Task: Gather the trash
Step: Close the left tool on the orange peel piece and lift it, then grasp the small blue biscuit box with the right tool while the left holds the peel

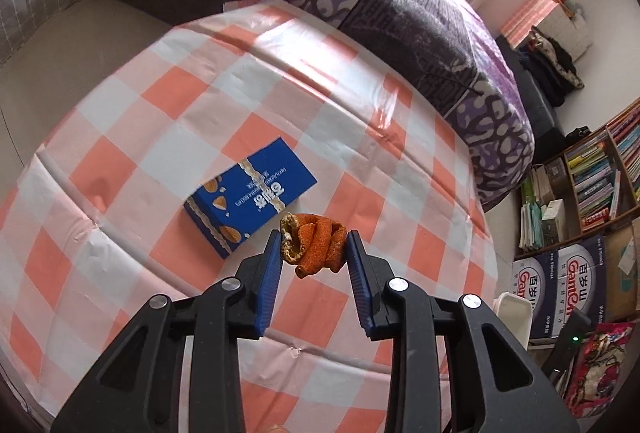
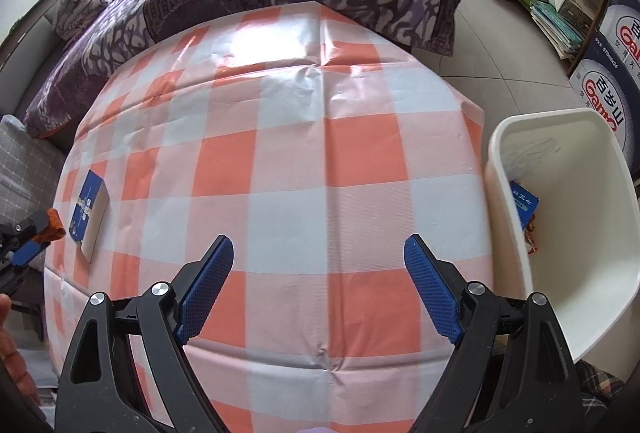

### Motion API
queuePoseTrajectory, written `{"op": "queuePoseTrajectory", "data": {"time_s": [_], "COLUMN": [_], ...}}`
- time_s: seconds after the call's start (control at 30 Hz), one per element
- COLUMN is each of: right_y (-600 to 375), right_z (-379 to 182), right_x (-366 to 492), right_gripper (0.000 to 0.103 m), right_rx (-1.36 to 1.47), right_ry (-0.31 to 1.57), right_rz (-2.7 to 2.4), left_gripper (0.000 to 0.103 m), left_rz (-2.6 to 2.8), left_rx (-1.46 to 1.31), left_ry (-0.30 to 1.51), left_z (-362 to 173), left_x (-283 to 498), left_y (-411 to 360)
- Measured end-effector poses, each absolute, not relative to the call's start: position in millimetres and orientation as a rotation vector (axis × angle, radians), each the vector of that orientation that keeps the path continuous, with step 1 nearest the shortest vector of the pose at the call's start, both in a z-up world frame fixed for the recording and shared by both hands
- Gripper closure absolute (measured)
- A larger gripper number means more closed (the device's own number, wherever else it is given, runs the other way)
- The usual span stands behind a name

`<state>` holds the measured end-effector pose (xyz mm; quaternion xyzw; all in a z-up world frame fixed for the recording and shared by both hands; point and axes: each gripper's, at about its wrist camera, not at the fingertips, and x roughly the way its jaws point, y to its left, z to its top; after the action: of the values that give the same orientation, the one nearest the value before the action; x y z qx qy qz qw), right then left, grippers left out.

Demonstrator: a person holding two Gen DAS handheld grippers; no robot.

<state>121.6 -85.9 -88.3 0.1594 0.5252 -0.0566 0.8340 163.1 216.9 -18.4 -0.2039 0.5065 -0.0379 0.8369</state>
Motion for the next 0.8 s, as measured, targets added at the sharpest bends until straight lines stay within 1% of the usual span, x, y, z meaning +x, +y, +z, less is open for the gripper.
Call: {"op": "queuePoseTrajectory", "data": {"time_s": [0.17,0.3,0.5,0.63,0.8], "right_y": [-21,37,104,137,157], "right_z": [-88,-85,-79,-80,-94], "right_x": [138,154,182,205,229], "right_gripper": [0.019,0.019,0.019,0.017,0.016], "right_rx": [0.381,0.364,0.436,0.375,0.315], "right_ry": [1.082,1.059,1.063,1.062,1.141], "right_rz": [-0.025,0.001,-0.067,-0.163,-0.243], "left_gripper": [0.070,0.070,0.070,0.070,0.069], "left_rz": [0.019,0.078,0.128,0.162,0.192], "left_rx": [-0.399,-0.416,-0.530,-0.566,-0.579], "left_ry": [0.916,0.833,0.810,0.793,0.769], "left_z": [38,66,79,81,83], "left_x": [143,125,112,104,97], "left_y": [260,297,355,378,394]}}
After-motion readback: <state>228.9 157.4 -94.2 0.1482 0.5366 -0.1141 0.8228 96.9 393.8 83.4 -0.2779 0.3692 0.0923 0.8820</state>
